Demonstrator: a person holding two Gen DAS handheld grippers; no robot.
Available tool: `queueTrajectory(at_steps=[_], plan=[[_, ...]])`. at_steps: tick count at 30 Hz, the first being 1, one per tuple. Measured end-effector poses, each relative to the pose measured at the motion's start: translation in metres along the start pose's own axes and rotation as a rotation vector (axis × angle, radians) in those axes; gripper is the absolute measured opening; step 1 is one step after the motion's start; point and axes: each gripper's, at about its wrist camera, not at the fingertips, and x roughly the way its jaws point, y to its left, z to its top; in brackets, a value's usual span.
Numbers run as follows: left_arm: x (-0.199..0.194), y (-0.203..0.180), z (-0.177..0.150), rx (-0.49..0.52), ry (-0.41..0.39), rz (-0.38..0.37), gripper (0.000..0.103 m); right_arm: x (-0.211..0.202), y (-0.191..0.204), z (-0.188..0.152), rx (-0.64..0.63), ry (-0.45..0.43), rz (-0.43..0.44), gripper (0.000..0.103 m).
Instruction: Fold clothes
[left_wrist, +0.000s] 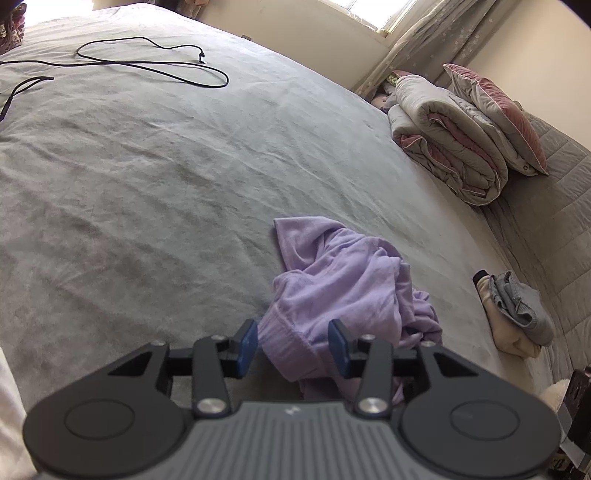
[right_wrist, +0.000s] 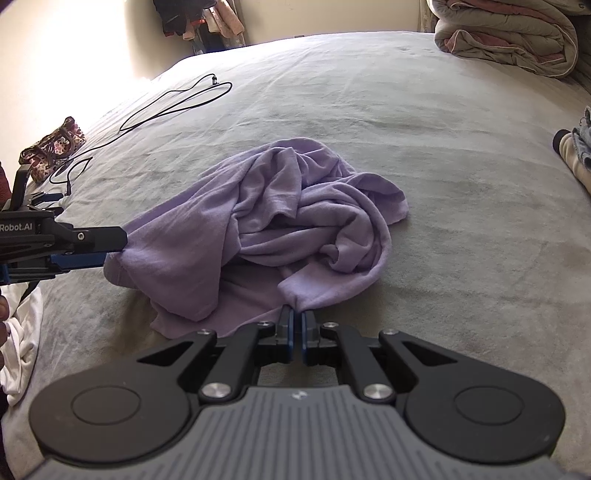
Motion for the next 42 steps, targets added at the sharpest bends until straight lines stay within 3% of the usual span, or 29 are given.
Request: queueTrajectory(at_steps=[6, 11, 14, 16, 20, 24, 28, 34, 42], plan=[[0.009, 0.004, -0.003, -0.027, 0.042, 0.001, 0.058, -0.003, -0.002, 0.001, 0.009, -0.010, -0.006, 0.004], [0.020, 0.004, -0.009, -0.066, 0.089, -0.031, 0.058, -0.011, -0.003, 0.005, 0.008, -0.035, -0.001, 0.004], [0.025, 0.000, -0.014, -0.077, 0.107, -0.044, 0.049, -0.011, -0.006, 0.004, 0.015, -0.032, 0.004, 0.004], [0.027, -0.002, -0.017, -0.078, 0.105, -0.034, 0.034, -0.010, -0.009, 0.003, 0.026, -0.025, 0.005, 0.004], [0.027, -0.009, -0.020, -0.066, 0.100, -0.030, 0.025, -0.008, -0.012, 0.001, 0.054, -0.018, 0.012, 0.004], [0.018, -0.014, -0.017, -0.013, 0.045, 0.012, 0.024, -0.007, -0.011, -0.001, 0.057, -0.025, 0.003, 0.004], [0.006, -0.003, -0.005, -0.041, -0.001, 0.017, 0.024, -0.008, -0.013, -0.001, 0.056, -0.042, -0.022, 0.004], [-0.009, 0.013, 0.010, -0.062, -0.068, 0.051, 0.024, -0.020, -0.033, 0.006, 0.099, -0.099, -0.112, 0.002], [-0.015, 0.014, 0.017, -0.007, -0.143, 0.131, 0.024, -0.036, -0.062, 0.017, 0.169, -0.170, -0.225, 0.002]])
